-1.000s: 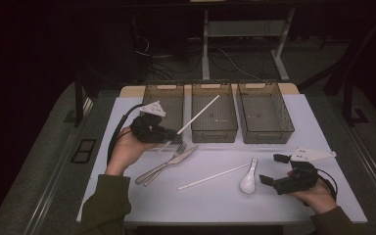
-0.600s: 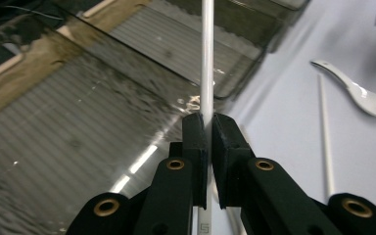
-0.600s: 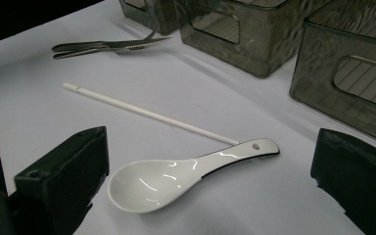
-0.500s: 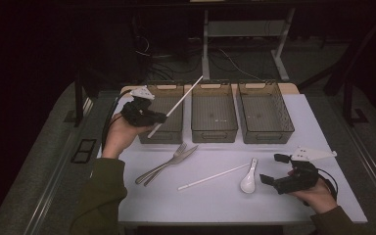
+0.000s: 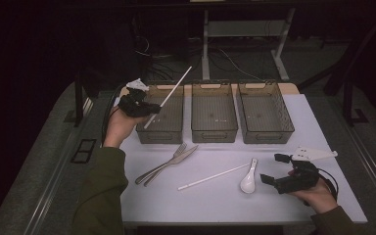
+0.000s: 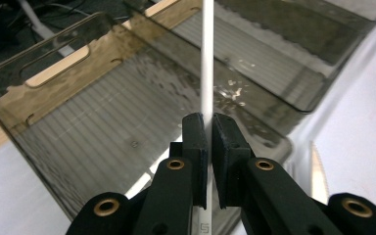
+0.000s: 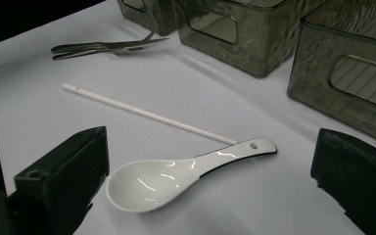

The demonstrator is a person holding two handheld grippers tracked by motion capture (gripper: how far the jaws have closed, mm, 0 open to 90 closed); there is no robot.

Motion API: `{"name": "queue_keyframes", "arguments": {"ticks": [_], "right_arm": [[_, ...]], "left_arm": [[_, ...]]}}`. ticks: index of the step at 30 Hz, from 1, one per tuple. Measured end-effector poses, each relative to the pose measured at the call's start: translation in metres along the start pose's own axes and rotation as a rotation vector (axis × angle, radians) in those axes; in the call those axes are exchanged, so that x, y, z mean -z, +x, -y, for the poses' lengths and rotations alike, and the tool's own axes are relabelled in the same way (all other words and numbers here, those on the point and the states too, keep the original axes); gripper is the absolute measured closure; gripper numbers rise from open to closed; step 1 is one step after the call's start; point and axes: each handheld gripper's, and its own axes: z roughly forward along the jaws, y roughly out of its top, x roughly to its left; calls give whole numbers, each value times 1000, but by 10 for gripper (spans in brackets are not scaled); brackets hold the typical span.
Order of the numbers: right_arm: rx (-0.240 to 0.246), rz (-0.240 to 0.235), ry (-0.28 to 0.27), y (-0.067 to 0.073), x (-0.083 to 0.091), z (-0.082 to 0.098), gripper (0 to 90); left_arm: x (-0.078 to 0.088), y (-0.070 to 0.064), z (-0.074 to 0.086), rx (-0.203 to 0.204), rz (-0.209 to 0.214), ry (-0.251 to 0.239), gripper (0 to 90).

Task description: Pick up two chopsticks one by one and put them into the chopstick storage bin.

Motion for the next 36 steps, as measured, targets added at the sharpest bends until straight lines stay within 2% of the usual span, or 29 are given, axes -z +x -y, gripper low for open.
{"name": "queue_keyframes", "arguments": {"ticks": [2,6,13,25,36], "right_arm": [[1,2,-1,0,0,0,6],[-3,3,-5,-1,1,1,6],[-4,5,-5,-2,1,1,6],[-4,5,-6,-2,2,1,6],[-5,5,-6,-2,2,1,6]], "left_arm": [[-4,5,2,4,-7,11,838],[-10,12,6,40,-19,16,838],[-20,21,12,75,-50,56,838],[-38,29,24,140,-75,147,837],[-49,31,32,164,-85,197,837]]}}
